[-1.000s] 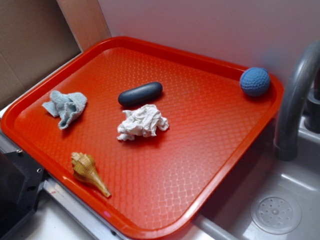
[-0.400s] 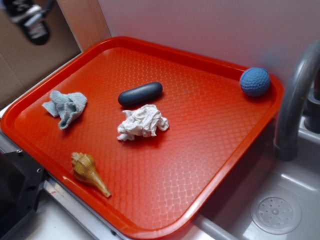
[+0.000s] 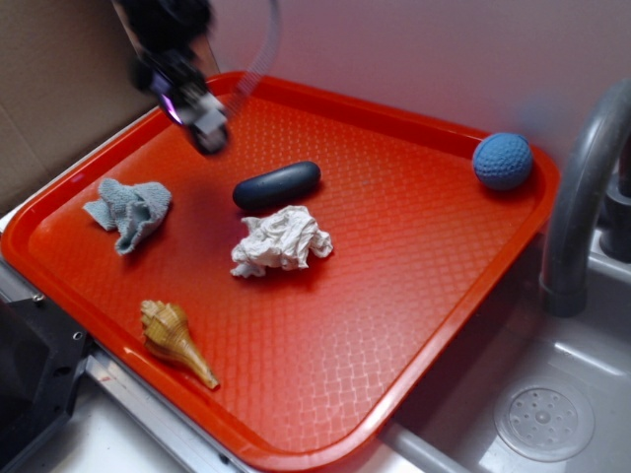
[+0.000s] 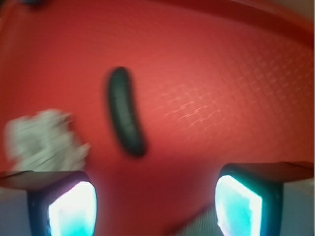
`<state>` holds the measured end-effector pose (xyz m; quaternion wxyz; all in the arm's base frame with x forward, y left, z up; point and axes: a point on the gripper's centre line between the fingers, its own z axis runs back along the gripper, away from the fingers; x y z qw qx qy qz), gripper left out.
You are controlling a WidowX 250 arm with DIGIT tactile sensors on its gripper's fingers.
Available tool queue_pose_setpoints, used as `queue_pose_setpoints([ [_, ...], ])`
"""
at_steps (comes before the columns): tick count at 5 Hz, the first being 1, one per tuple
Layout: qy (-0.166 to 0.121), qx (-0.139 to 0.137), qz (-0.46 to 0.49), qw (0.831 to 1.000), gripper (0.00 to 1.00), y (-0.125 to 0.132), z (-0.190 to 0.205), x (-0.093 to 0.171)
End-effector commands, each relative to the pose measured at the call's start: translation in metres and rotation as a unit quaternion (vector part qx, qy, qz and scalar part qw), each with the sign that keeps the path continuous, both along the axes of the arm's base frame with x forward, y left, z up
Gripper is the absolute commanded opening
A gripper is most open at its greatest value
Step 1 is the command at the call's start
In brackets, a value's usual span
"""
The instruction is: Grab the plastic pickle.
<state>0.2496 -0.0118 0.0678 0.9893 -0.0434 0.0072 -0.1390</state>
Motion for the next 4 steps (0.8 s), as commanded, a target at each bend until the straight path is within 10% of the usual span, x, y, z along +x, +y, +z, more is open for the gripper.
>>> queue_pose_setpoints([
  [1, 0.084, 0.0, 0.005, 0.996, 1.0, -0.035, -0.068, 0.02],
  [2, 0.06, 0.037, -0.02, 0.997, 1.0, -0.049, -0.065, 0.007],
  [3, 0.048, 0.035, -0.007, 0.998, 0.0, -0.041, -0.061, 0.008],
  [4, 0.044, 0.008, 0.011, 0.999, 0.0, -0.03, -0.046, 0.008],
])
